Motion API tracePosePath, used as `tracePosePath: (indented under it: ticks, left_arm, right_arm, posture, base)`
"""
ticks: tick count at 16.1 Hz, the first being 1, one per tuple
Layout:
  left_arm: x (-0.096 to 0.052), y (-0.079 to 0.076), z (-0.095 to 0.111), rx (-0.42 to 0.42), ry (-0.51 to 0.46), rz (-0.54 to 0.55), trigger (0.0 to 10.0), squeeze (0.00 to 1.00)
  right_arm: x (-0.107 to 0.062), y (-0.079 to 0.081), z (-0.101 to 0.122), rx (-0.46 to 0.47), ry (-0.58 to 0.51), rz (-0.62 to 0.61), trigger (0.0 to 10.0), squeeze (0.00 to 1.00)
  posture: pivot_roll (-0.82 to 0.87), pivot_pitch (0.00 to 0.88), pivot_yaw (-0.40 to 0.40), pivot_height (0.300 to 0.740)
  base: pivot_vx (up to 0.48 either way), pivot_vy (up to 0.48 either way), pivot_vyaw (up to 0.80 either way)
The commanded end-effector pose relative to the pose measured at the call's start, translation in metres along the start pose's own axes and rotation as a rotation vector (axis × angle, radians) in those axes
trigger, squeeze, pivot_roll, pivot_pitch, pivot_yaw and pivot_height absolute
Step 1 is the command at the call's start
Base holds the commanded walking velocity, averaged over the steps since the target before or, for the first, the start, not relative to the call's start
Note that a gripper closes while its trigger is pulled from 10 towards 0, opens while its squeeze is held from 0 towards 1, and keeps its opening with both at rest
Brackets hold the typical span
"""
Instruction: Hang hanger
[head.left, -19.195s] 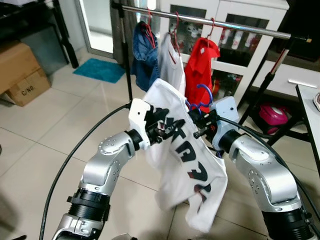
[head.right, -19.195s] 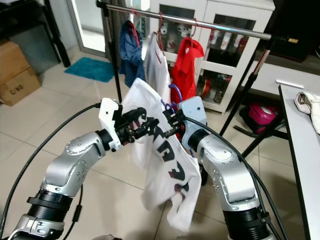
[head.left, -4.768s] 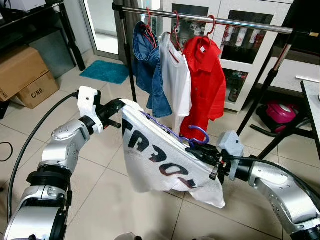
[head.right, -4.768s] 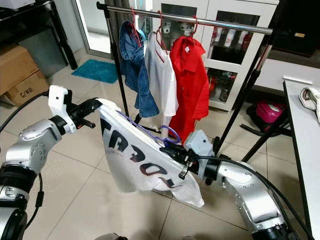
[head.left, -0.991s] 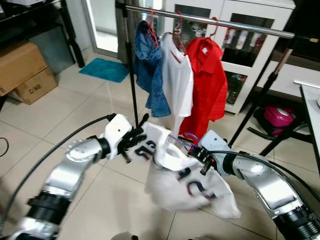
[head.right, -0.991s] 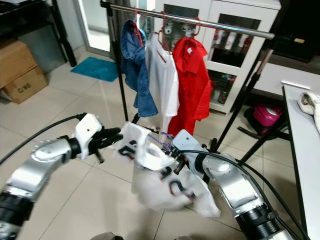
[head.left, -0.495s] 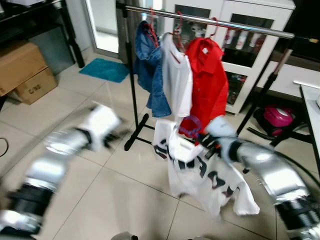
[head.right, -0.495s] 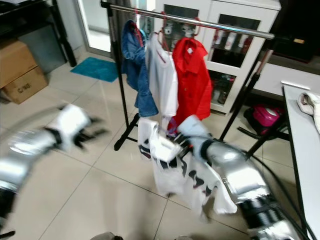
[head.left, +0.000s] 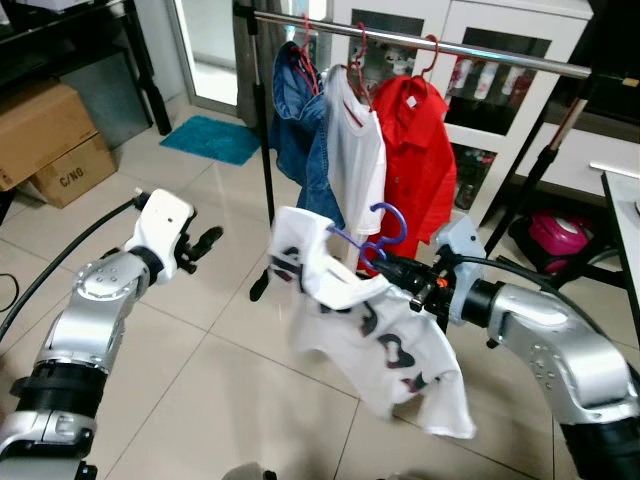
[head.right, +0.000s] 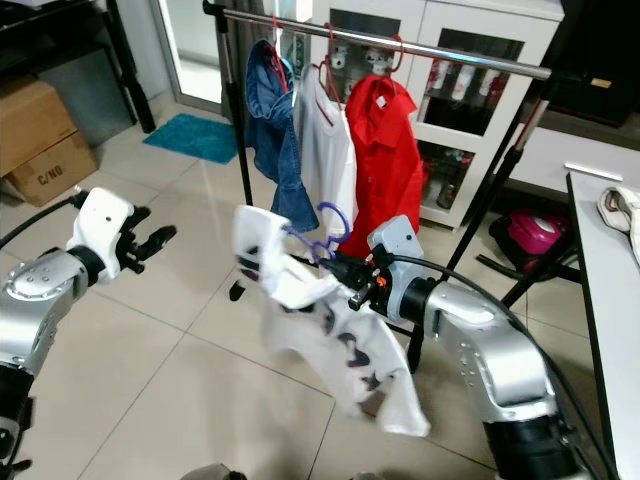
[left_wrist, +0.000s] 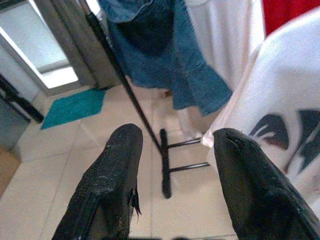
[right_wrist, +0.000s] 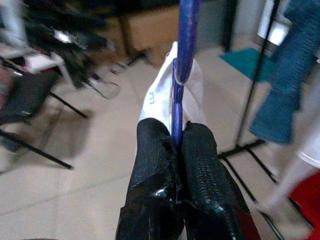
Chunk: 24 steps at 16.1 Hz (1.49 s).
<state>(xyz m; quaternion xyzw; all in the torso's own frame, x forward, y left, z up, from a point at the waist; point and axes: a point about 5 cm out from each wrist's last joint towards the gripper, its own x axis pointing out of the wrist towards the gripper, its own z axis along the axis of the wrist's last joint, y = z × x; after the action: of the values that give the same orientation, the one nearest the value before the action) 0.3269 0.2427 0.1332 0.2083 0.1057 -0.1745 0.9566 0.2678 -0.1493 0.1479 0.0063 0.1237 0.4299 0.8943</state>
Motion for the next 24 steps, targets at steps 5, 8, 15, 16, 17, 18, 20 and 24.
tracePosePath:
  ticks: [5, 8, 15, 16, 17, 18, 20, 24]
  left_arm:
    - [0.000, 0.008, 0.009, 0.034, -0.076, -0.192, 10.0, 0.03]
    - [0.001, -0.020, -0.001, 0.044, -0.047, -0.452, 10.0, 1.00]
    - [-0.017, -0.011, 0.001, -0.047, -0.095, -0.501, 10.0, 0.00]
    - [-0.023, -0.014, 0.001, -0.081, -0.095, -0.571, 10.0, 0.00]
    - [-0.025, -0.016, 0.001, -0.099, -0.093, -0.600, 10.0, 0.00]
    - [-0.031, -0.019, -0.002, -0.130, -0.067, -0.656, 10.0, 0.00]
    - [-0.034, -0.020, -0.011, -0.134, -0.019, -0.666, 10.0, 0.00]
    - [-0.016, -0.015, -0.013, -0.072, -0.050, -0.495, 9.4, 0.00]
  right_arm:
    - [-0.017, 0.016, 0.019, 0.034, -0.066, 0.220, 0.0, 0.00]
    - [-0.019, 0.019, 0.023, 0.020, -0.063, 0.234, 0.0, 0.00]
    - [-0.022, 0.016, 0.020, 0.011, -0.035, 0.214, 0.0, 0.00]
    - [-0.021, 0.015, 0.021, 0.009, -0.034, 0.217, 0.0, 0.00]
    - [-0.021, 0.015, 0.021, 0.009, -0.034, 0.218, 0.0, 0.00]
    - [-0.021, 0.014, 0.023, 0.010, -0.042, 0.225, 0.0, 0.00]
    - [-0.022, 0.013, 0.027, 0.009, -0.056, 0.237, 0.0, 0.00]
    - [-0.023, 0.017, 0.028, 0.025, -0.077, 0.261, 0.0, 0.00]
  posture:
    - [-0.05, 0.000, 0.032, 0.740]
    - [-0.07, 0.000, 0.058, 0.740]
    - [-0.07, 0.000, 0.057, 0.740]
    - [-0.07, 0.000, 0.055, 0.740]
    - [-0.07, 0.000, 0.054, 0.740]
    - [-0.07, 0.000, 0.052, 0.740]
    - [-0.06, 0.000, 0.050, 0.740]
    - [-0.07, 0.000, 0.050, 0.740]
  base:
    - [0.000, 0.000, 0.00]
    - [0.000, 0.000, 0.00]
    - [0.000, 0.000, 0.00]
    - [0.000, 0.000, 0.00]
    - [0.000, 0.000, 0.00]
    - [0.000, 0.000, 0.00]
    - [0.000, 0.000, 0.00]
    - [0.000, 0.000, 0.00]
